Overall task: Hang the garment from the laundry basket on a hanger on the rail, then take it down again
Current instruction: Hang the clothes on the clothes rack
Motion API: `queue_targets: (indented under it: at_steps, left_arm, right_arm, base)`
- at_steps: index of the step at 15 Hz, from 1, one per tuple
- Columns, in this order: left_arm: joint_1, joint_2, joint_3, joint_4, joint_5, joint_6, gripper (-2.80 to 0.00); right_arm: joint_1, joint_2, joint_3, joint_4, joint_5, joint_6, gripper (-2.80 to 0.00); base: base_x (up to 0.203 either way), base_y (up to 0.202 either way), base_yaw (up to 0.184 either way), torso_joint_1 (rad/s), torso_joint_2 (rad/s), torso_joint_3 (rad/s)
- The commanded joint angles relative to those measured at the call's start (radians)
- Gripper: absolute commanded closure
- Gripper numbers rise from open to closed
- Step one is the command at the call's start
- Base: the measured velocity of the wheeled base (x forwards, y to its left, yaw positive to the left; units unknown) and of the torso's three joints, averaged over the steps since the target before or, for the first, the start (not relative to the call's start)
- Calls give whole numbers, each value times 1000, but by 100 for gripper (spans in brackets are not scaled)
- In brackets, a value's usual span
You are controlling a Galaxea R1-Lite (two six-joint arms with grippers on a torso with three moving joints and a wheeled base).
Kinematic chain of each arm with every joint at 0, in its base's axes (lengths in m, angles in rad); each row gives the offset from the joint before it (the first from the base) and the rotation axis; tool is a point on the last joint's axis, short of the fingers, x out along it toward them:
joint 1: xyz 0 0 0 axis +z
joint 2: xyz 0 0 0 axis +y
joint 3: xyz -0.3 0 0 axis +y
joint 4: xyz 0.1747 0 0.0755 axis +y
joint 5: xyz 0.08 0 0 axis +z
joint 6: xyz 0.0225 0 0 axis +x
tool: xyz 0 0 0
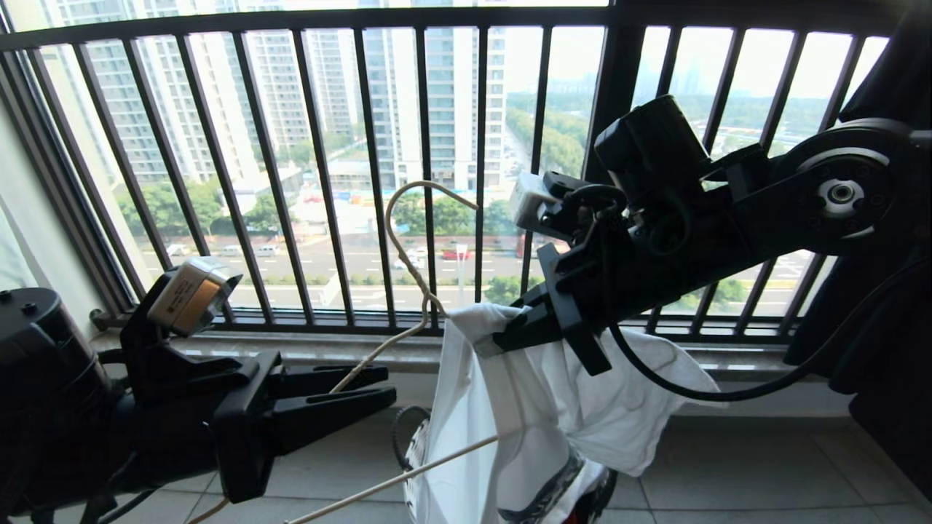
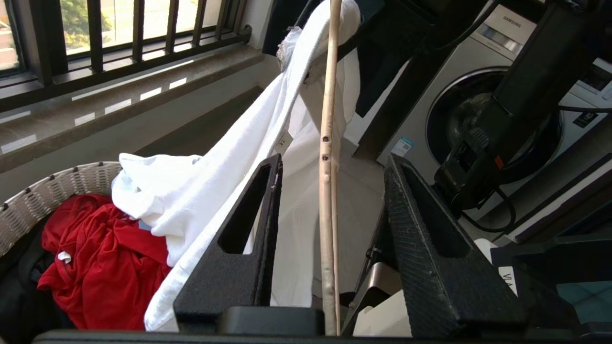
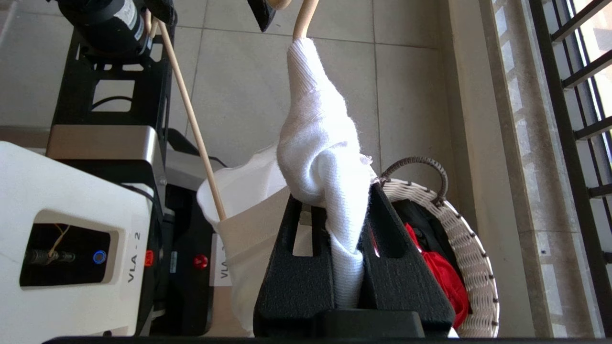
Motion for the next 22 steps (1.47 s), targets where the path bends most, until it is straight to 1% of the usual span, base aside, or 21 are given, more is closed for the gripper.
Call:
queue_targets:
  at_steps: [1, 4, 5, 7, 8, 9, 11, 13, 14, 15, 16, 17, 18, 20, 21, 22]
  left_arm:
    - [24, -15, -13, -3, -4, -3, -280]
    - [118, -89, -55, 8, -4, -2, -280]
    - [148, -133, -78, 37, -5, -2, -280]
    - [204, -228, -156, 188, -4, -2, -280]
    - [223, -272, -201, 288, -4, -2, -280]
    - [239, -302, -236, 357, -3, -2, -280]
    - [282, -306, -262, 377, -2, -2, -280]
    - [316, -284, -280, 380, -2, -2, -280]
    - [323, -270, -297, 398, -3, -3, 0]
    - [322, -269, -317, 454, -4, -2, 0]
    - [320, -271, -358, 547, -7, -2, 0]
    - [311, -274, -422, 669, -8, -1, 0]
    - [299, -281, -498, 820, -8, 0, 0]
    - [267, -291, -644, 1128, -8, 22, 0]
    - [241, -291, -699, 1281, -1, 74, 0]
    - [205, -277, -730, 1384, 37, 170, 0]
  right_arm:
    - [0, -16, 10, 3, 4, -4, 0]
    - [-13, -33, 18, 0, 2, -2, 0]
    - [-26, -38, 13, 0, 1, -1, 0]
    - [-34, -44, 7, -2, -5, 0, 0]
    - [-37, -45, 7, -2, -7, 0, 0]
    - [-38, -46, 7, -3, -7, 3, 0]
    - [-38, -53, -2, -7, -13, 12, 0]
    - [-46, -52, -25, -9, -45, 25, 0]
    - [-51, -53, -29, -16, -57, 35, 0]
    - [-61, -54, -29, -30, -64, 51, 0]
    - [-66, -56, -29, -41, -75, 79, 0]
    - [-67, -68, -28, -46, -89, 119, 0]
    - [-67, -80, -27, -53, -105, 164, 0]
    - [-67, -82, -19, -89, -137, 215, 0]
    - [-67, -82, -17, -103, -161, 262, 0]
    - [-67, -83, -13, -109, -195, 311, 0]
  base:
    - [0, 0, 0, 0, 0, 0]
    - [0, 0, 0, 0, 0, 0]
    - [0, 0, 0, 0, 0, 0]
    - [0, 0, 0, 0, 0, 0]
    - [0, 0, 0, 0, 0, 0]
    - [0, 0, 0, 0, 0, 0]
    - [0, 0, 0, 0, 0, 0]
    - [0, 0, 0, 0, 0, 0]
    - [0, 0, 0, 0, 0, 0]
    - [0, 0, 0, 0, 0, 0]
    - [0, 0, 0, 0, 0, 0]
    - [0, 0, 0, 0, 0, 0]
    - [0, 0, 0, 0, 0, 0]
    - [0, 0, 0, 0, 0, 0]
    - [0, 0, 0, 0, 0, 0]
    - [0, 0, 0, 0, 0, 0]
